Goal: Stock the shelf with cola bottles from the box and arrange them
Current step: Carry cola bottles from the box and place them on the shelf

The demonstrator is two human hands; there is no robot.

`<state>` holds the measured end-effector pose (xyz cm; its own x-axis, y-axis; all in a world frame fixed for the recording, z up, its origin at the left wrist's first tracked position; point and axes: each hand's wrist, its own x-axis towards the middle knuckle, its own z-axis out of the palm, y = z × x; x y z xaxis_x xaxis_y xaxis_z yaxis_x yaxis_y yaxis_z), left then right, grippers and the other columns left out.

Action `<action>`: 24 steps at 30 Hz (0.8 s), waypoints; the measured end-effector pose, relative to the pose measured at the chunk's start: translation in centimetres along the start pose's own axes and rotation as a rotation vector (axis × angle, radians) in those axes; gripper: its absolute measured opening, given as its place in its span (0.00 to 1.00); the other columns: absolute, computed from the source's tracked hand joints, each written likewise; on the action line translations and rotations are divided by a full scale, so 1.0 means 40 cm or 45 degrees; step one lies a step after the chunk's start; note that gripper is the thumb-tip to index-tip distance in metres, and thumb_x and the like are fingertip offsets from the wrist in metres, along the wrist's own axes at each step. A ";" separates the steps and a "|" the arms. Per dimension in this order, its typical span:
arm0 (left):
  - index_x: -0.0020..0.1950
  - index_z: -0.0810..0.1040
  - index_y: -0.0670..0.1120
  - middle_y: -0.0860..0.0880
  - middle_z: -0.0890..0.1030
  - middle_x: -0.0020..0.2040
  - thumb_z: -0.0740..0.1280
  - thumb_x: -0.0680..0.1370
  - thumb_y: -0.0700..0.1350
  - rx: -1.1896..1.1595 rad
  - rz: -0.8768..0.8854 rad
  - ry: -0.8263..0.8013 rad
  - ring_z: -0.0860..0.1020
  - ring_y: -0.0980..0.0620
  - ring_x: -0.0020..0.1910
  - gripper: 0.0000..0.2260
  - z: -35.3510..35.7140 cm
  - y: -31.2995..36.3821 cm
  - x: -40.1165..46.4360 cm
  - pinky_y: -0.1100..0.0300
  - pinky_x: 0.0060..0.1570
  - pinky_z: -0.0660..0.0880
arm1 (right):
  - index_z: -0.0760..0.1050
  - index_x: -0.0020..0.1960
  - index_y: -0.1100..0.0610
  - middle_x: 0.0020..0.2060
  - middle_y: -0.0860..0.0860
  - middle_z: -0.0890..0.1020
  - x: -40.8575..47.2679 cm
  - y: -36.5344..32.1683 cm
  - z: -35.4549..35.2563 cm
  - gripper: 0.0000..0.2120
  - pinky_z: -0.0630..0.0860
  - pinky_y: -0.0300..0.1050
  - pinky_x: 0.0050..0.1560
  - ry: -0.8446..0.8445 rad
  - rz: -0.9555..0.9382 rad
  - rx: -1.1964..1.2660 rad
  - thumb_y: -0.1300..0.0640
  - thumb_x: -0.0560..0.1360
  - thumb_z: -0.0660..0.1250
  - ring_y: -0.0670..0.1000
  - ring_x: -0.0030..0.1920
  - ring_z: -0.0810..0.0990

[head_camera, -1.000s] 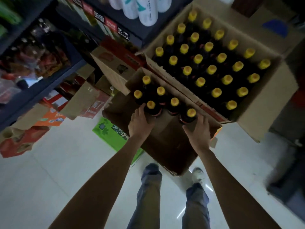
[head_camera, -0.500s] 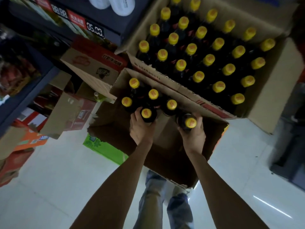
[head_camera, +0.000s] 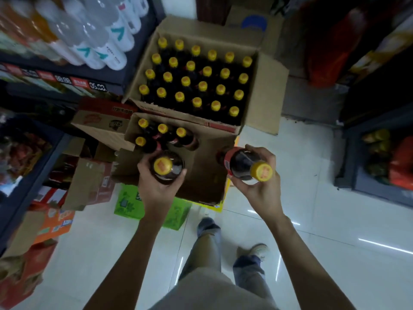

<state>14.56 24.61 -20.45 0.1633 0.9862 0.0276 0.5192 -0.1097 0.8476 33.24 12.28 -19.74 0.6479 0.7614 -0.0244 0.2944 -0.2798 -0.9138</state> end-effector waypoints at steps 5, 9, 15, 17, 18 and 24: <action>0.63 0.68 0.47 0.53 0.75 0.58 0.78 0.64 0.51 -0.202 0.230 -0.182 0.74 0.55 0.61 0.32 0.054 0.197 -0.151 0.59 0.62 0.71 | 0.60 0.62 0.40 0.56 0.34 0.72 -0.136 0.009 -0.254 0.37 0.70 0.26 0.52 0.135 -0.012 -0.024 0.52 0.63 0.79 0.37 0.53 0.73; 0.60 0.70 0.55 0.49 0.77 0.58 0.75 0.64 0.56 -0.304 0.282 -0.388 0.76 0.48 0.61 0.28 0.167 0.327 -0.305 0.44 0.62 0.72 | 0.54 0.58 0.30 0.56 0.36 0.72 -0.277 0.069 -0.476 0.43 0.70 0.28 0.52 0.235 0.052 -0.027 0.54 0.62 0.81 0.36 0.55 0.73; 0.60 0.70 0.61 0.52 0.77 0.58 0.72 0.64 0.57 -0.375 0.445 -0.716 0.76 0.53 0.59 0.25 0.377 0.553 -0.546 0.53 0.63 0.72 | 0.59 0.61 0.33 0.56 0.33 0.75 -0.428 0.150 -0.815 0.36 0.73 0.36 0.53 0.411 0.093 -0.050 0.50 0.65 0.79 0.38 0.55 0.77; 0.61 0.71 0.65 0.50 0.77 0.60 0.73 0.64 0.57 -0.419 0.486 -0.820 0.76 0.51 0.61 0.27 0.460 0.621 -0.607 0.46 0.64 0.72 | 0.62 0.64 0.34 0.58 0.34 0.76 -0.455 0.165 -0.928 0.35 0.75 0.40 0.57 0.505 0.098 -0.003 0.50 0.65 0.77 0.39 0.57 0.77; 0.61 0.71 0.66 0.49 0.78 0.60 0.74 0.64 0.57 -0.443 0.495 -0.869 0.76 0.49 0.62 0.27 0.505 0.655 -0.633 0.43 0.63 0.72 | 0.63 0.66 0.36 0.60 0.37 0.76 -0.466 0.175 -0.985 0.35 0.76 0.43 0.58 0.553 0.093 0.022 0.50 0.65 0.76 0.41 0.59 0.77; 0.63 0.70 0.64 0.52 0.78 0.62 0.75 0.64 0.58 -0.491 0.631 -1.131 0.76 0.54 0.62 0.29 0.777 0.906 -0.815 0.48 0.64 0.72 | 0.62 0.73 0.45 0.67 0.47 0.73 -0.504 0.262 -1.331 0.38 0.73 0.53 0.65 0.767 0.054 0.012 0.46 0.67 0.73 0.47 0.65 0.74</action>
<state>54.13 -15.36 -7.12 0.9107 0.3844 0.1510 -0.0448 -0.2714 0.9614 60.67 -37.16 -7.25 0.9437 0.2837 0.1704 0.2551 -0.2955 -0.9207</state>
